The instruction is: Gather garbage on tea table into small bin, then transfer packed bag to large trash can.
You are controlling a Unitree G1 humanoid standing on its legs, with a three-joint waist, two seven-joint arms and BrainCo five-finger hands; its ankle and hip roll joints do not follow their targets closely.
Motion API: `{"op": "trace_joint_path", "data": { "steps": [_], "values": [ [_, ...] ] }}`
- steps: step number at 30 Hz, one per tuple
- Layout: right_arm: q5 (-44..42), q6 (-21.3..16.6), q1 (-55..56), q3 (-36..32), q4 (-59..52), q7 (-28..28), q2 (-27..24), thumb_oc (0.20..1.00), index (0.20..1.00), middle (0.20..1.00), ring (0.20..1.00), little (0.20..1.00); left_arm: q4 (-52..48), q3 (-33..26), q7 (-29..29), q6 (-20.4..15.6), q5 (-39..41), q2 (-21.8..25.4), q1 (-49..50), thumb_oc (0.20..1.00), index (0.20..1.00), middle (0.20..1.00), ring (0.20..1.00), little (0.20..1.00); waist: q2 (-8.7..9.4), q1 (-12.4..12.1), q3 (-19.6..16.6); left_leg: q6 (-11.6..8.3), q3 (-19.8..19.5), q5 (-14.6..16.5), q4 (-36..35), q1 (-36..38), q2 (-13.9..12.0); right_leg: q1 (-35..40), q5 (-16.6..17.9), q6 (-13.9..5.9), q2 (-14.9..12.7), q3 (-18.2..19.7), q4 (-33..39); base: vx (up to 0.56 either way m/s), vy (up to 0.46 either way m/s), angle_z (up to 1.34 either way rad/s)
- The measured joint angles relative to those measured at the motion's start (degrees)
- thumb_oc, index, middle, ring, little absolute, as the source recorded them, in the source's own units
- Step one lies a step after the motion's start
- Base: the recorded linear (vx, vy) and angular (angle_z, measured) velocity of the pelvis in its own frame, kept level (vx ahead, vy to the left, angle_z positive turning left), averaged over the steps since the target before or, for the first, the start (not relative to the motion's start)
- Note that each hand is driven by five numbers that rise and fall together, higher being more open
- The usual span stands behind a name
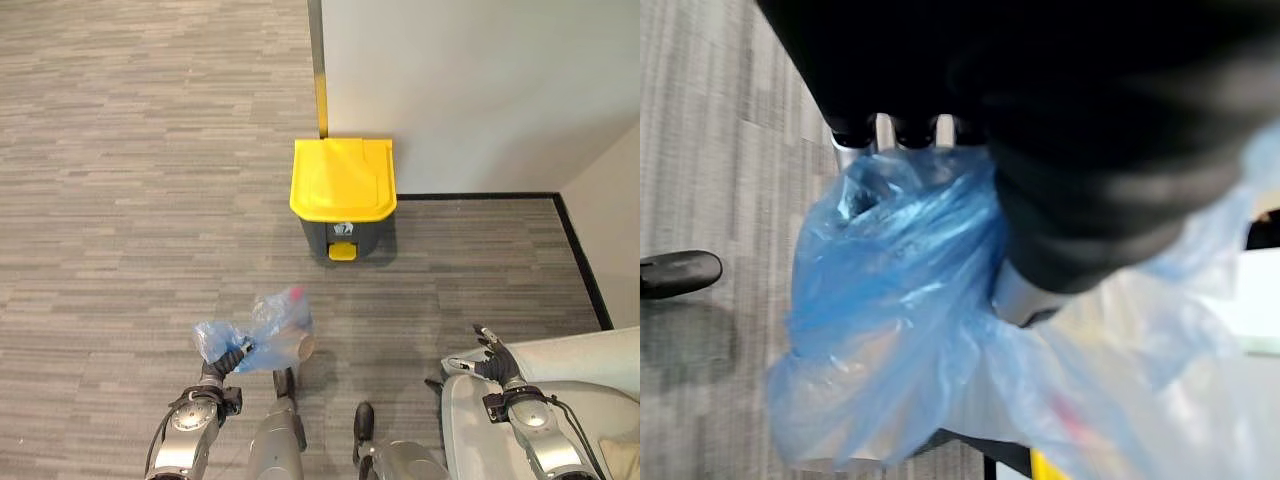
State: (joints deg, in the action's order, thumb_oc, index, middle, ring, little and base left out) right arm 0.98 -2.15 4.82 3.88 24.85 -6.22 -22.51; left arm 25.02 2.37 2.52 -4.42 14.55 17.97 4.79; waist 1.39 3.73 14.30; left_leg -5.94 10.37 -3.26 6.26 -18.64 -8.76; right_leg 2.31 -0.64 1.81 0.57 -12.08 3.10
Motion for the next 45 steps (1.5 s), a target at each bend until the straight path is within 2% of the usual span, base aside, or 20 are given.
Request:
{"op": "trace_joint_path", "data": {
  "steps": [1,2,3,8,13,15,17,19,20,23,26,28,29,32,33,35,38,39,40,45],
  "values": [
    [0.09,0.15,0.32,-0.1,-0.1,0.04,-0.13,1.0,1.0,1.0,1.0,1.0,-0.02,-0.11,-0.05,0.15,-0.04,-0.08,0.85,0.2,0.2,0.2,0.2,0.2,-1.15,0.07,-0.68,1.55,1.18,-0.31,-0.52,2.36,0.61,1.34,-1.25,-1.67,-0.6,1.16,-0.78,0.52,0.459,-0.4],
    [0.09,0.12,0.93,-0.12,-0.27,0.05,-0.67,1.0,1.0,1.0,1.0,1.0,-0.13,0.05,-0.07,0.14,-0.04,-0.34,1.53,0.2,0.2,0.2,0.2,0.2,-2.67,0.23,-1.61,4.13,0.78,-4.04,-2.14,4.37,0.76,1.35,-2.59,-2.9,-0.5,1.76,-2.03,0.25,0.257,-0.16],
    [0.09,0.55,0.99,-0.2,-0.07,-0.05,0.34,1.0,1.0,1.0,1.0,1.0,0.28,-0.12,-0.01,0.37,-0.06,0.03,0.94,0.2,0.2,0.2,0.2,0.2,-1.46,0.7,-1.76,4.24,0.96,-4.35,-1.93,4.88,2.55,1.26,-3.3,-3.67,-2.53,1.9,-3.29,0.22,0.257,-0.04],
    [0.15,0.97,-0.96,0.81,-0.61,0.71,1.93,1.0,1.0,1.0,1.0,1.0,0.15,-0.47,0.08,0.46,-0.06,1.25,0.75,0.2,0.2,0.2,0.2,0.2,0.74,-1.4,-2.76,9.22,4.82,0.57,-1.19,6.27,8.25,-2.95,-5.15,-6.29,-9.68,6.1,-11.1,0.17,0.29,-0.24],
    [0.11,1.06,-1.29,2.01,-1.29,1.49,3.21,1.0,1.0,1.0,1.0,1.0,0.43,-0.94,0.87,0.98,-0.07,4.29,1.97,0.2,0.2,0.2,0.2,0.2,1.62,-2.78,-2.74,10.98,5.82,4.24,-1.7,8.08,11.68,-11.7,-7.44,-8.2,-13.77,9.06,-27.37,0.17,0.2,-0.14],
    [0.08,1.05,-0.74,2.09,-1.41,1.53,3.12,1.0,1.0,1.0,1.0,1.0,0.49,-0.98,1.25,1.35,-0.06,4.17,2.33,0.2,0.2,0.2,0.2,0.2,0.65,-2.31,-2.54,11.42,4.16,4.52,-3.92,9.14,12.42,-15.57,-10.57,-8.89,-11.17,13.16,-29.48,0.26,0.102,-0.04],
    [0.07,1.26,-0.78,2.4,-1.89,1.63,2.95,1.0,1.0,1.0,1.0,1.0,0.6,-1.4,1.4,1.35,-0.04,3.97,1.84,0.2,0.2,0.2,0.2,0.2,-0.08,-1.96,-1.75,11.25,3.14,4.3,-4.65,9.21,12.39,-21.5,-10.27,-7.98,-8.77,11.13,-26.17,0.28,0.017,-0.04],
    [0.06,1.42,-0.31,2.23,-2.32,1.51,2.64,1.0,1.0,1.0,1.0,1.0,0.94,-1.98,1.52,1.38,-0.03,2.84,1.66,0.2,0.2,0.2,0.2,0.2,-0.61,-0.27,-0.89,11.37,2.9,4.56,-5.03,9.94,12.7,-25.62,-6.31,-8.72,-8.31,7.35,-19.82,0.34,-0.029,0.27],
    [0.06,1.45,0.13,2.24,-2.25,1.55,2.42,1.0,1.0,1.0,1.0,1.0,2.06,-2.1,1.5,1.33,-0.02,1.8,1.34,0.2,0.2,0.2,0.2,0.2,-0.45,0.14,-0.62,10.89,2.95,5.33,-4.77,11.59,13.29,-27.1,-0.65,-9.31,-7.94,5.25,-11.93,0.39,-0.102,0.43],
    [0.07,1.39,1.41,2.18,-2.28,1.53,2.39,1.0,1.0,1.0,1.0,1.0,2.21,-2.1,1.41,1.32,-0.02,1.6,1.67,0.2,0.2,0.2,0.2,0.2,0.43,0.79,-0.33,10.43,-0.3,8.46,-3.24,14.91,15.4,-26.7,3.08,-8.26,-8.59,5.96,-8.05,0.32,-0.144,0.49],
    [0.07,1.24,3.29,2.23,-1.6,1.76,2.31,1.0,1.0,1.0,1.0,1.0,2.08,-1.55,1.07,1.32,-0.03,1.83,2.63,0.2,0.2,0.2,0.2,0.2,1.0,0.89,-0.82,9.47,-3.75,10.25,-3.0,18.53,15.81,-22.44,7.05,-4.25,-7.73,5.97,-7.58,0.33,-0.237,0.76],
    [0.05,1.41,2.28,2.15,0.54,1.75,2.19,1.0,1.0,1.0,1.0,1.0,2.09,-0.92,0.91,1.37,-0.04,1.04,5.4,0.2,0.2,0.2,0.2,0.2,-0.92,0.45,-1.53,6.87,-4.89,11.4,-3.49,21.85,13.25,-20.23,7.07,-4.06,-5.86,3.13,-9.29,0.2,-0.242,0.28],
    [0.05,1.35,2.83,2.15,0.52,1.76,2.25,1.0,1.0,1.0,1.0,1.0,2.11,-0.61,0.65,1.4,-0.06,1.16,6.37,0.2,0.2,0.2,0.2,0.2,-0.68,0.53,-1.84,6.3,-4.95,11.68,0.5,21.08,12.5,-18.71,8.2,-2.38,-5.64,2.46,-9.22,0.21,-0.218,0.35],
    [-0.23,1.19,0.79,1.04,-0.13,1.59,0.83,1.0,1.0,1.0,1.0,1.0,2.15,-0.3,0.06,1.54,-0.04,0.73,6.35,0.2,0.2,0.2,0.2,0.2,-0.38,-0.76,-2.07,3.71,-4.68,11.62,24.64,10.75,8.81,-15.21,6.59,2.09,-3.31,2.64,-7.87,0.18,-0.123,-0.11],
    [-0.64,1.12,0.34,0.97,-0.55,1.4,0.57,1.0,1.0,1.0,1.0,1.0,2.14,-0.32,-0.04,1.54,-0.04,0.85,5.93,0.2,0.2,0.2,0.2,0.2,-0.29,-0.78,-2.1,2.79,-5.0,12.17,26.88,9.79,7.75,-13.93,5.71,3.31,-2.25,2.88,-7.6,0.17,-0.074,-0.38],
    [-1.05,0.95,0.19,0.83,-0.52,1.16,0.01,1.0,1.0,1.0,1.0,1.0,1.97,-0.27,-0.09,1.4,-0.03,0.91,3.23,0.2,0.2,0.2,0.2,0.2,0.69,0.0,-1.98,2.57,-5.56,12.28,25.01,8.13,6.91,-12.04,4.03,4.35,-1.64,2.87,-7.2,0.17,-0.041,-0.07],
    [-1.12,1.02,-0.1,-0.05,-0.5,0.73,0.0,1.0,1.0,1.0,1.0,1.0,1.92,-0.2,-0.11,1.38,-0.03,0.91,0.25,0.2,0.2,0.2,0.2,0.2,2.25,0.74,-1.18,2.53,-5.46,12.26,13.98,7.59,6.94,-8.4,3.78,4.07,-1.51,4.17,-5.47,0.13,0.102,-0.2],
    [-1.17,0.96,0.26,-0.12,-0.33,0.17,-0.02,1.0,1.0,1.0,1.0,1.0,1.94,-0.19,-0.09,1.19,-0.02,1.11,0.01,0.2,0.2,0.2,0.2,0.2,2.3,1.0,-1.27,2.32,-5.26,10.54,2.73,7.81,6.8,-6.95,3.02,2.85,-0.89,4.29,-5.33,0.08,0.17,-0.44],
    [-1.17,0.9,0.24,-0.12,-0.22,0.03,0.0,1.0,1.0,1.0,1.0,1.0,1.92,-0.2,-0.06,1.25,-0.02,1.25,0.31,0.2,0.2,0.2,0.2,0.2,1.99,0.94,-1.27,2.67,-5.45,8.11,0.21,6.95,6.42,-6.52,2.82,2.55,-0.21,4.48,-5.06,0.06,0.191,-0.59],
    [-1.13,1.26,2.36,-0.37,0.31,0.05,-0.31,1.0,1.0,1.0,1.0,1.0,1.91,-0.19,-0.15,1.33,-0.05,0.94,1.75,0.2,0.2,0.2,0.2,0.2,-0.93,2.46,-2.12,4.08,-6.35,-2.2,-0.76,8.23,6.22,-4.55,1.99,1.39,2.36,5.97,-3.84,0.02,0.169,-0.45]
  ]
}}
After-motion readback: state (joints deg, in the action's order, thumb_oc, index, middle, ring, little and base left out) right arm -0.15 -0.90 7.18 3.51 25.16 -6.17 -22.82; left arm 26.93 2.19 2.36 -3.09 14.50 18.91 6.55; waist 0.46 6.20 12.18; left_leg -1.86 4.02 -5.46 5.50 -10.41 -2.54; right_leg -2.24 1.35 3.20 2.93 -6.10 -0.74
